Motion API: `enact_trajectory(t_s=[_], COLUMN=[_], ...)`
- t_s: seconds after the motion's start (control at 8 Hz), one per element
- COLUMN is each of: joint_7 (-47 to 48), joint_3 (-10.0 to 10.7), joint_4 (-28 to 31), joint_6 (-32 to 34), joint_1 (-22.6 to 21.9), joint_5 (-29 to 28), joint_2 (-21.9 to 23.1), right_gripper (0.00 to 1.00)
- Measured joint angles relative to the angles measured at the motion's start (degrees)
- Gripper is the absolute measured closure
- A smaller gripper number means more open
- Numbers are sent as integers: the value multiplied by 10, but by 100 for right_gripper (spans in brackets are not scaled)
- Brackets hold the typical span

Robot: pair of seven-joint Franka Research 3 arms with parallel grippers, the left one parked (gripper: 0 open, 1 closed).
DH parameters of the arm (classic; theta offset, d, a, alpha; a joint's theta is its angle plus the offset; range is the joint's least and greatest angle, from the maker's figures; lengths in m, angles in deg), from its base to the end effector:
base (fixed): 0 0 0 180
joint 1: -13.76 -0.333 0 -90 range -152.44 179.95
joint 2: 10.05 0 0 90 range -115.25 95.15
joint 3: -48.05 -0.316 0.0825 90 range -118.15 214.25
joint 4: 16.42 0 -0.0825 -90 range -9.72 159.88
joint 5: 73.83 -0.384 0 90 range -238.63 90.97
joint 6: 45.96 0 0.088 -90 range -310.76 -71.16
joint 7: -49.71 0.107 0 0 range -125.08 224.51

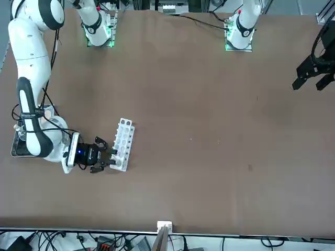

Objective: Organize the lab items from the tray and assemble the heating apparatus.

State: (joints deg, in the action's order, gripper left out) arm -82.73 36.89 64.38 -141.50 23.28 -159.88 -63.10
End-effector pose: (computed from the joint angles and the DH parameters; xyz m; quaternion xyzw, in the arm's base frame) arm 0.7085 0.0856 0.2012 -0.5107 -0.4687 -0.5239 0.4949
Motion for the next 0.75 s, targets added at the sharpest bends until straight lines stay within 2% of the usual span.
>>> enact_trajectory(t_s=[0.12,0.25,0.5,0.75], joint_7=[0,2,43,126], joint_3=[0,0,3,32], joint_4=[0,0,-8,-28], joint_6=[0,0,-6,-9], joint_1=[0,1,2,3], joint_5=[0,0,5,44], joint_2=[0,0,2,20], right_gripper=[33,24,19,7])
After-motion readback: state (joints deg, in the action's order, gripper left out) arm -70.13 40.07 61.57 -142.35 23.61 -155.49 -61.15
